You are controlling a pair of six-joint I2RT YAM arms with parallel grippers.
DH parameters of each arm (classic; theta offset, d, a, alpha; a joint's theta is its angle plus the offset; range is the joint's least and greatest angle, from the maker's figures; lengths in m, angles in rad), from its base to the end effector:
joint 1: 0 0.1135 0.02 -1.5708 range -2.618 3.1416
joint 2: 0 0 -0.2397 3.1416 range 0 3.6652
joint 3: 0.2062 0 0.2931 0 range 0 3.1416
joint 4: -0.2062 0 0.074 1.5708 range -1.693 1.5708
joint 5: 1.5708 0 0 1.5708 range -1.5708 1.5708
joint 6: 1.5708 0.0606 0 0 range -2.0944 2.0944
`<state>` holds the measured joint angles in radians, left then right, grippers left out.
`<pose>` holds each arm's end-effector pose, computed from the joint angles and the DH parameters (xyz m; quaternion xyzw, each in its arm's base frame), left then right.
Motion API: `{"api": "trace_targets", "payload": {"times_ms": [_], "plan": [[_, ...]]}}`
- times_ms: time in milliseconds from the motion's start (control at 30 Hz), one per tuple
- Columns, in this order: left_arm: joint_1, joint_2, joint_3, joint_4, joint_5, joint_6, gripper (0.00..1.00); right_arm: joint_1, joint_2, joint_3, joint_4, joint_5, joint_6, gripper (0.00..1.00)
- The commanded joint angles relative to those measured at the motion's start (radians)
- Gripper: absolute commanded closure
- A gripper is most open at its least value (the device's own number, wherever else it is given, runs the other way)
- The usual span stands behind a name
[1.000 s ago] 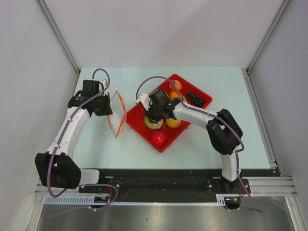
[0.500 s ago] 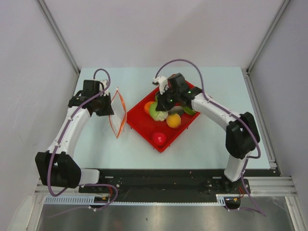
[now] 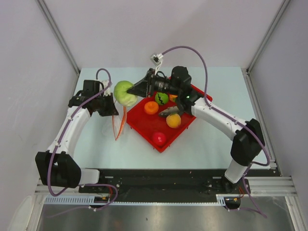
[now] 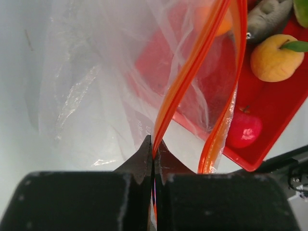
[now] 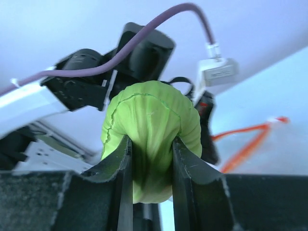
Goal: Place the food in the zip-top bag and seal the zipper
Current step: Place the fake vegetable in the zipper food storage bag.
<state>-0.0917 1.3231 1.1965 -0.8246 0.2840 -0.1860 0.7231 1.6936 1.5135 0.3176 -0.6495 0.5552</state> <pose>0.3272 -0.0471 0.2616 -0.0013 0.9438 -0.1753 0.2802 0.3232 0.3342 0.3758 -0.2919 0.6002 0.5945 0.4485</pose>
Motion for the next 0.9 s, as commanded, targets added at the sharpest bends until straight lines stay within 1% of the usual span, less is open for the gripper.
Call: {"api": "trace_targets", "payload": {"times_ms": [0, 133, 167, 233, 267, 300, 367, 467, 567, 767, 800, 867], "plan": [[0.020, 0.004, 0.015, 0.009, 0.128, -0.030, 1.00, 0.050, 0.078, -0.048, 0.287, -0.021, 0.241, 1.00], [0.075, 0.011, 0.015, 0.001, 0.161, -0.033, 1.00, 0.087, 0.118, -0.078, 0.319, 0.007, 0.212, 1.00], [0.116, 0.017, 0.011, -0.001, 0.188, -0.035, 1.00, 0.091, 0.130, -0.084, 0.327, 0.020, 0.206, 1.00], [0.156, 0.028, 0.000, -0.001, 0.245, -0.043, 1.00, 0.102, 0.165, -0.093, 0.342, 0.034, 0.201, 1.00], [0.185, 0.039, -0.015, 0.004, 0.314, -0.044, 1.00, 0.105, 0.181, -0.095, 0.353, 0.040, 0.203, 1.00], [0.199, 0.047, -0.024, 0.013, 0.345, -0.053, 1.00, 0.111, 0.210, -0.095, 0.374, 0.044, 0.215, 1.00], [0.216, 0.062, -0.046, 0.022, 0.410, -0.056, 1.00, 0.118, 0.236, -0.095, 0.399, 0.053, 0.235, 1.00], [0.218, 0.067, -0.069, 0.041, 0.426, -0.056, 1.00, 0.127, 0.278, -0.095, 0.503, 0.060, 0.317, 1.00], [0.224, 0.070, -0.084, 0.048, 0.432, -0.059, 1.00, 0.148, 0.279, -0.090, 0.523, 0.076, 0.334, 1.00], [0.291, 0.097, -0.095, 0.056, 0.559, -0.096, 1.00, 0.145, 0.320, -0.107, 0.440, 0.083, 0.322, 1.00], [0.299, 0.100, -0.095, 0.055, 0.598, -0.099, 1.00, 0.142, 0.327, -0.110, 0.431, 0.094, 0.313, 1.00], [0.314, 0.103, -0.097, 0.044, 0.630, -0.099, 1.00, 0.134, 0.340, -0.113, 0.407, 0.111, 0.248, 1.00]]}}
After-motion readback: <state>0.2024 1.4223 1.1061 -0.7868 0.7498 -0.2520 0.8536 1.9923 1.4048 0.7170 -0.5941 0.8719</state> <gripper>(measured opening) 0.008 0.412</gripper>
